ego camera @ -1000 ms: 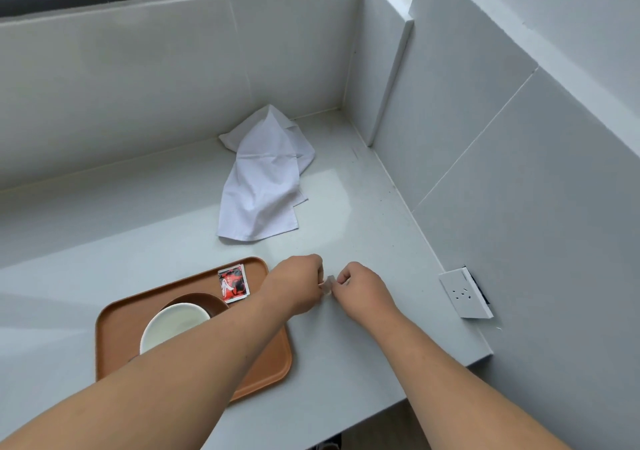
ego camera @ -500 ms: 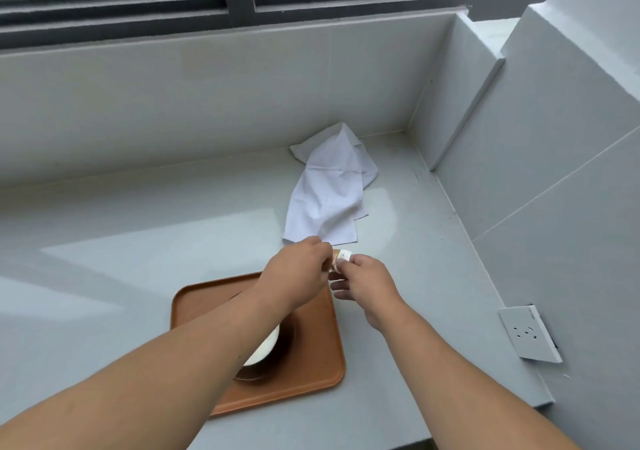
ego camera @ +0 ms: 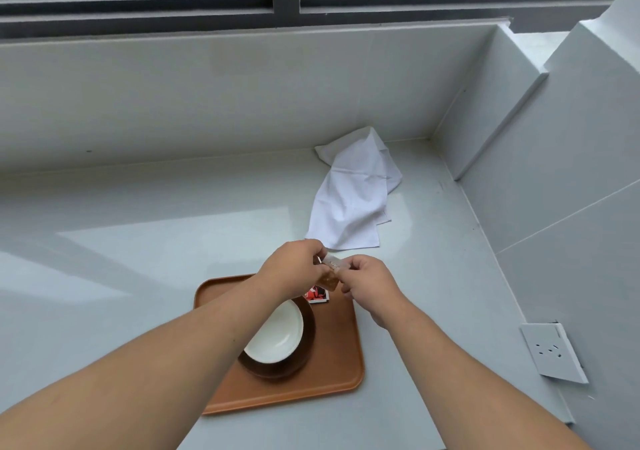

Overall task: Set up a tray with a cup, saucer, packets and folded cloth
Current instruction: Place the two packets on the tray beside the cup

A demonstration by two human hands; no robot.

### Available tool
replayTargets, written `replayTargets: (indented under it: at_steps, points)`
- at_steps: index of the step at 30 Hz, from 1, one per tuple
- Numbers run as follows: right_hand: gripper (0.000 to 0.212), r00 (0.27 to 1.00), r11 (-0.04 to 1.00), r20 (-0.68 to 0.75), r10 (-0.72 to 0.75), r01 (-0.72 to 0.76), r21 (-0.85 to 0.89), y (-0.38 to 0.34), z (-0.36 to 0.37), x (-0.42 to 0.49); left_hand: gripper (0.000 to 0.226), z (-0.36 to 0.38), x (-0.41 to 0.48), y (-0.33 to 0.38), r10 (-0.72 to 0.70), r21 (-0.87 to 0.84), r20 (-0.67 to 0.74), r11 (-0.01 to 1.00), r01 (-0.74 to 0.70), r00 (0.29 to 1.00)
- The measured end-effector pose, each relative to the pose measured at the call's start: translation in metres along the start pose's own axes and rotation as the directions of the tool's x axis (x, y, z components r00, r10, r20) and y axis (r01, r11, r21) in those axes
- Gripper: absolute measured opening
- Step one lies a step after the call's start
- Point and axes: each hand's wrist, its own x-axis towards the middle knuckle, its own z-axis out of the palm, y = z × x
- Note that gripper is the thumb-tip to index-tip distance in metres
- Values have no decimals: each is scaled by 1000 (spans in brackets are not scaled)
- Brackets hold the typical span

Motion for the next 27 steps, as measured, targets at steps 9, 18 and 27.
replayTargets:
  at_steps: [9,18,27]
  points:
    - [26,997,980,21,72,-67,-185,12,-11,-3,9,12,9,4,-115,-276,75,952,132,990]
    - [36,998,897,30,52,-33,-440,23,-12,2,11,15,17,14,-68,158,25,985,63,997]
    - [42,1000,767,-9,6,-11,-642,26,-3,7,9,28,20,8,-110,311,72,947,83,991]
